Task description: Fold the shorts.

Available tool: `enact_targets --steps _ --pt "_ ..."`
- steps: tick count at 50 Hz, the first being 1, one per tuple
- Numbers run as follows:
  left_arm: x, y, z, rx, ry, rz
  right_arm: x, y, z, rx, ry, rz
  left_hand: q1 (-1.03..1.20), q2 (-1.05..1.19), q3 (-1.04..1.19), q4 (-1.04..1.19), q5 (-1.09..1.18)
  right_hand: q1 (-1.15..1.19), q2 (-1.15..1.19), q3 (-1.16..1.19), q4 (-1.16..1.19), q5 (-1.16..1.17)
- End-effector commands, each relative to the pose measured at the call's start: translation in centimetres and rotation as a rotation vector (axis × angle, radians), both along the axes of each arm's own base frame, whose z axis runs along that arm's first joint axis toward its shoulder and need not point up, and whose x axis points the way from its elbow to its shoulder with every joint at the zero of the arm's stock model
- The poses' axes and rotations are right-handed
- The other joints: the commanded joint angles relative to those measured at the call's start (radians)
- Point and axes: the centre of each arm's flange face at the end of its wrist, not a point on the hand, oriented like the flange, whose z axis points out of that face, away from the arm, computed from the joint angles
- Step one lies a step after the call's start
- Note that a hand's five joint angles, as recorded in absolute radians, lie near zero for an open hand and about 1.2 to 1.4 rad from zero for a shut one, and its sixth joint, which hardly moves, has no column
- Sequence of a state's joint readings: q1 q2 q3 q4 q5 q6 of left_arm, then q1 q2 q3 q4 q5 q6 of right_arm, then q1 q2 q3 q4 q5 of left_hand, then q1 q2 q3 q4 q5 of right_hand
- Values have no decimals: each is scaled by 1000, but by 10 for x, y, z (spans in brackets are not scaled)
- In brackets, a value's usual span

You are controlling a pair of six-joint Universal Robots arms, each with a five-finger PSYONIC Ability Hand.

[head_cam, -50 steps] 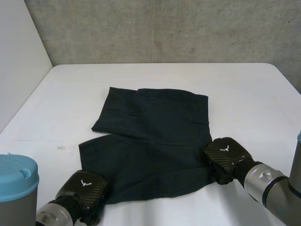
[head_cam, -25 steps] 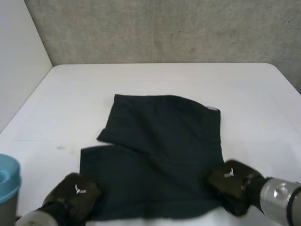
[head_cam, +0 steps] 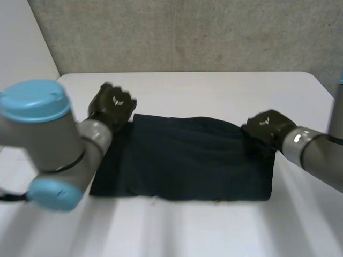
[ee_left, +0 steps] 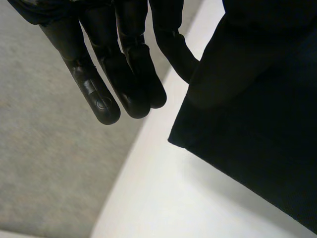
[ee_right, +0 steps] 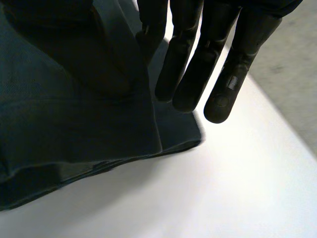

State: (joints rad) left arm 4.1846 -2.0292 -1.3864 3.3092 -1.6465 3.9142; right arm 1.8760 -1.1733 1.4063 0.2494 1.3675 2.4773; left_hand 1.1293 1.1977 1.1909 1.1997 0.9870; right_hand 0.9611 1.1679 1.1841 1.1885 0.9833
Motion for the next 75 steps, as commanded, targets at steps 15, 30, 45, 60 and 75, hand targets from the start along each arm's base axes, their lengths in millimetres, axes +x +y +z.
enact_targets --steps 15,30,45,60,75 --pt "-74 -100 -89 -125 82 -28 44 -109 -73 -414 56 -83 -857 -925 -918 -927 -889 -615 -821 -838 -842 -811" --pt "-37 -44 -36 16 195 -22 7 -31 11 -207 -349 -208 -955 -1023 -1016 -1025 -987 -787 -993 -1010 -1014 -983" --pt "20 24 -50 318 364 16 -16 23 -66 129 -364 -201 -948 -1016 -1010 -1018 -980 -518 -725 -741 -746 -715" --pt "26 38 -62 362 341 28 -27 -5 -83 -23 -269 -250 -951 -1019 -1013 -1021 -983 435 228 212 208 238" --pt "42 50 -28 295 380 32 -82 -34 -58 -117 113 -254 -955 -1023 -1016 -1025 -987 435 228 212 208 238"
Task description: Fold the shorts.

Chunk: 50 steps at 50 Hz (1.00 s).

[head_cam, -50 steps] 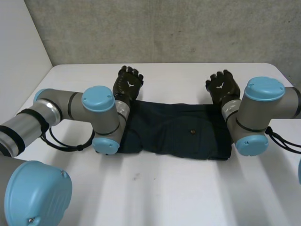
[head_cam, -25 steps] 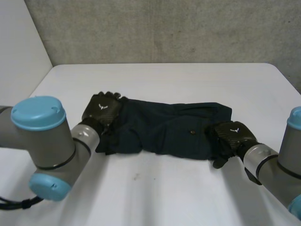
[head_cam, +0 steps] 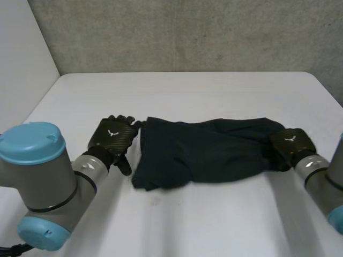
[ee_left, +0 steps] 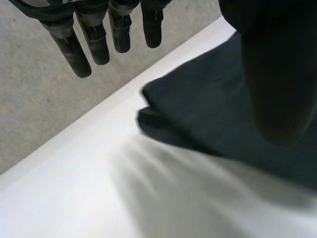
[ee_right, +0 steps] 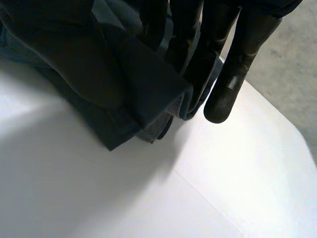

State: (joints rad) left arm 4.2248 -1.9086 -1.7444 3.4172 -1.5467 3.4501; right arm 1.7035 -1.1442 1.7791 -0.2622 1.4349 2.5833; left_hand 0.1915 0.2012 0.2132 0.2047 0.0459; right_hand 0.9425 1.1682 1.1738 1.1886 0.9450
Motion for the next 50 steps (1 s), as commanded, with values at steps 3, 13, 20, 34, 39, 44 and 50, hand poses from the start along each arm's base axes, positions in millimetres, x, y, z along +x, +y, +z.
enact_targets --steps 3,13,20,34,39,44,50 --pt "16 8 23 -45 26 29 -13 -13 30 -66 288 63 -17 -27 -39 -30 -46 454 228 222 208 277" --pt "18 12 30 -64 35 33 112 33 84 -349 261 446 -17 -27 -39 -30 -46 454 228 222 208 277" --pt "19 8 40 -97 58 45 192 123 53 -324 170 901 -17 -27 -39 -30 -46 454 228 222 208 277" --pt "13 -16 78 -157 224 74 165 89 98 -82 -327 714 -17 -27 -39 -30 -46 -768 -994 -999 -1014 -945" --pt "0 -28 82 -164 254 56 146 55 122 0 -598 548 -13 -23 -35 -26 -42 -768 -994 -999 -1014 -945" --pt "-29 -22 64 -61 256 -7 145 38 110 53 -600 482 -7 -17 -29 -21 -36 -768 -994 -999 -1014 -945" --pt "-42 -13 38 94 218 -4 152 27 81 175 -521 429 -1 -11 -23 -15 -30 -768 -994 -999 -1014 -945"
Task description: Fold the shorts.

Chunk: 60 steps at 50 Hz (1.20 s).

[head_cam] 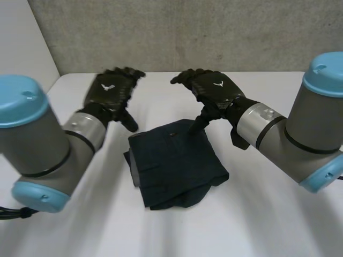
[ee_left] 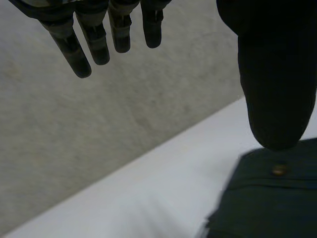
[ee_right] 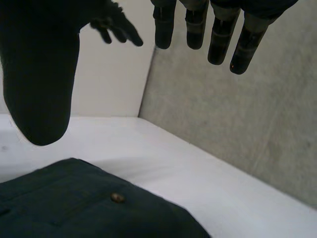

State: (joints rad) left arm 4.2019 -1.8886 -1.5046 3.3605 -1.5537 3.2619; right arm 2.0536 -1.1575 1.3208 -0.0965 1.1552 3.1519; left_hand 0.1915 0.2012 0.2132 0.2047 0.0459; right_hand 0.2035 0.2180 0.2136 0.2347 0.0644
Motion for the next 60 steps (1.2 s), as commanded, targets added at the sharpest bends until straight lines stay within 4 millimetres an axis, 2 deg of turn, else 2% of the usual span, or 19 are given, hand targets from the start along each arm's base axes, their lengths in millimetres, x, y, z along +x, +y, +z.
enact_targets --steps 1,7,13,15,22,29,33,34,36,37,38,40,41,42,43,44,48,52,60 --pt "-20 13 -35 201 -46 -23 10 -16 -43 144 156 -12 -1 -11 -23 -15 -30 -29 -44 -39 -60 -64" --pt "-27 25 -61 333 -85 49 13 -19 -69 211 248 2 -4 -14 -26 -18 -33 -29 -44 -39 -60 -64" --pt "-27 36 -92 426 -181 61 10 -20 -88 206 320 -10 -10 -20 -32 -23 -39 -29 -44 -39 -60 -64" --pt "-26 38 -100 446 -202 62 6 -19 -99 179 399 -22 -10 -20 -32 -23 -39 -29 -44 -39 -60 -64" --pt "-21 43 -106 469 -242 62 -4 -14 -114 128 522 -25 -7 -17 -29 -21 -36 -29 -44 -39 -60 -64" --pt "-12 49 -108 474 -296 55 -7 -13 -117 107 508 -35 -7 -17 -29 -21 -36 -29 -44 -39 -60 -64" --pt "-12 44 -90 434 -258 56 -4 -12 -104 41 467 -48 -7 -17 -29 -21 -36 -29 -44 -39 -60 -64" --pt "-14 42 -76 396 -228 53 -4 -12 -101 30 455 -51 -10 -20 -32 -23 -39 -29 -44 -39 -60 -64" --pt "-15 41 -66 372 -208 49 -3 -12 -84 -5 402 -70 -10 -20 -32 -23 -39 -29 -44 -39 -60 -64" --pt "-16 40 -48 331 -172 44 -3 -12 -77 -16 378 -80 -13 -23 -35 -26 -42 -29 -44 -39 -60 -64" --pt "-17 39 -38 309 -155 43 -5 -13 -68 -28 353 -95 -13 -23 -35 -26 -42 -29 -44 -39 -60 -64" --pt "-17 39 -19 265 -118 42 -10 -16 -40 -57 272 -153 -13 -23 -35 -26 -42 -29 -44 -39 -60 -64" --pt "-16 38 1 218 -82 42 -13 -16 -31 -65 246 -174 -13 -23 -35 -26 -42 -29 -44 -39 -60 -64" --pt "-14 38 11 195 -64 44 -15 -16 -20 -75 220 -198 -13 -23 -35 -26 -42 -29 -44 -39 -60 -64" --pt "-12 37 22 171 -44 51 -21 -17 1 -94 168 -251 -13 -23 -35 -26 -42 -29 -44 -39 -60 -64" --pt "-6 32 43 125 -7 70 -25 -18 12 -104 144 -282 -10 -20 -32 -24 -39 -29 -44 -39 -60 -64" --pt "23 17 87 50 54 141 -57 -21 61 -171 79 -447 1 -8 -20 -12 -27 -29 -44 -39 -60 -64" --pt "45 14 114 54 65 163 -81 -21 82 -174 97 -538 -4 -14 -26 -18 -33 -29 -44 -39 -60 -64" --pt "60 26 131 87 57 149 -93 -15 93 -142 125 -568 -17 -27 -39 -30 -46 -29 -44 -39 -60 -64"
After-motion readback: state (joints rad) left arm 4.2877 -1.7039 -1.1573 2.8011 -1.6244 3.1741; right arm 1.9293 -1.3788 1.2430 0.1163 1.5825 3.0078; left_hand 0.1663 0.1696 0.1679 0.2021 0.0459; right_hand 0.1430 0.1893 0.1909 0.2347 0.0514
